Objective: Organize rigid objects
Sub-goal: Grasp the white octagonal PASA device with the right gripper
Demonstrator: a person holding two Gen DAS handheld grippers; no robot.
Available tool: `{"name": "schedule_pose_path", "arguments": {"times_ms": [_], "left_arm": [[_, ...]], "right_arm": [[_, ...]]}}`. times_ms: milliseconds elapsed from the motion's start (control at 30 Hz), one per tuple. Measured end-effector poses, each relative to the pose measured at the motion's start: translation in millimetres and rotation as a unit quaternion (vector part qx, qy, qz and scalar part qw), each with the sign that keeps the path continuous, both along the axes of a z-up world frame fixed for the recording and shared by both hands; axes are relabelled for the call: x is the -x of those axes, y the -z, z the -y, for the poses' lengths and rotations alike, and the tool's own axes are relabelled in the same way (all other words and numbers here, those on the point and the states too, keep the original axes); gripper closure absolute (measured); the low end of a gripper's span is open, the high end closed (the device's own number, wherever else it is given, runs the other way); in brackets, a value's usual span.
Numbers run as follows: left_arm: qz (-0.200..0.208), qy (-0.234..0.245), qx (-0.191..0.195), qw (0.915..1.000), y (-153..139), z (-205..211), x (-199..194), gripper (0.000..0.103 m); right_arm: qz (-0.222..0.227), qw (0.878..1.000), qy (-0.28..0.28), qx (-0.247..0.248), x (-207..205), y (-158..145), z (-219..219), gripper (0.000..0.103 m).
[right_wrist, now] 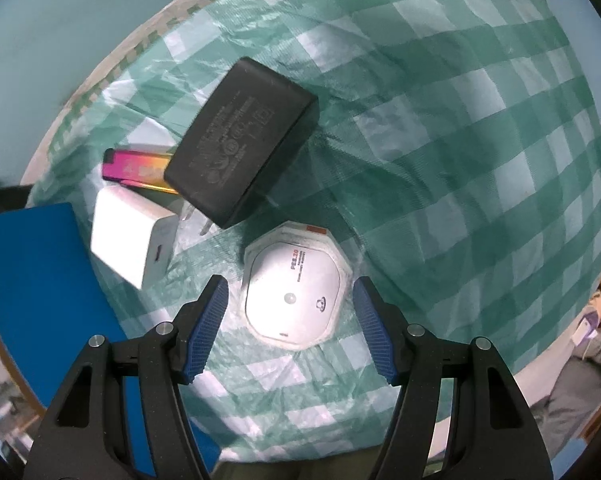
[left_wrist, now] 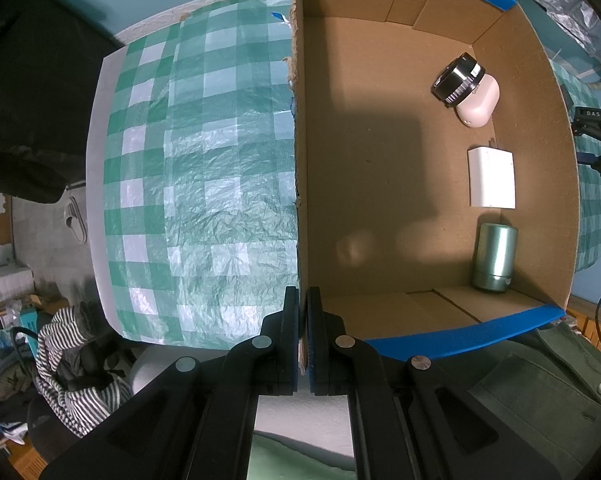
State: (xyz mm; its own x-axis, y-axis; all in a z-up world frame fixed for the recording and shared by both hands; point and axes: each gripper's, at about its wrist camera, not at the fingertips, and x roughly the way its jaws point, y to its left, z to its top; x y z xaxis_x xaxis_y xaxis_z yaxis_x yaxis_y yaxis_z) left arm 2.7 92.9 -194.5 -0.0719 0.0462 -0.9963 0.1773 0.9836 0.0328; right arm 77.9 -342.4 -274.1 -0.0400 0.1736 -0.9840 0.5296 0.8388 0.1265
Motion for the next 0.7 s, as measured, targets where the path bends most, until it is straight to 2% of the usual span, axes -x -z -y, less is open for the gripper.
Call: {"name": "schedule_pose_path", "arguments": {"times_ms": [67, 100, 167, 333, 533, 700], "left_arm": [[0.0, -0.001, 0.001, 1.0, 0.3, -0.7, 0.1, 0.099], [-0.001, -0.001, 0.002, 1.0, 0.4, -0.8, 0.3, 0.099], [-0.001, -0.001, 0.002, 1.0, 0.7, -0.4, 0.3, 0.099], [0.0, 0.0, 0.001, 1.0, 1.4, -0.4, 0.1, 0.099], [0.001, 0.0, 0.002, 1.0, 1.7, -0.4, -0.8, 0.1], [0.001, -0.001, 0.002, 1.0, 1.2, 0.7, -1.6, 0.1]], "right_arm": [[-0.002, 1.0, -0.005, 0.007, -1.5, 3.2, -0.9, 0.038], [-0.003, 1.0, -0.011, 0.01, -2.4, 4.4, -2.7, 0.044], [-0.003, 1.0, -0.026, 0.018, -4.1, 5.2, -7.3, 0.045], [0.002, 0.995, -0.098, 0.031, -8.3, 5.4, -27.1, 0.047], [0.031, 0.969, -0.238, 0.053, -11.7, 3.7, -63.9, 0.047], [0.044, 0.968, -0.241, 0.059, -0.9, 8.7, -70.0, 0.045]]}}
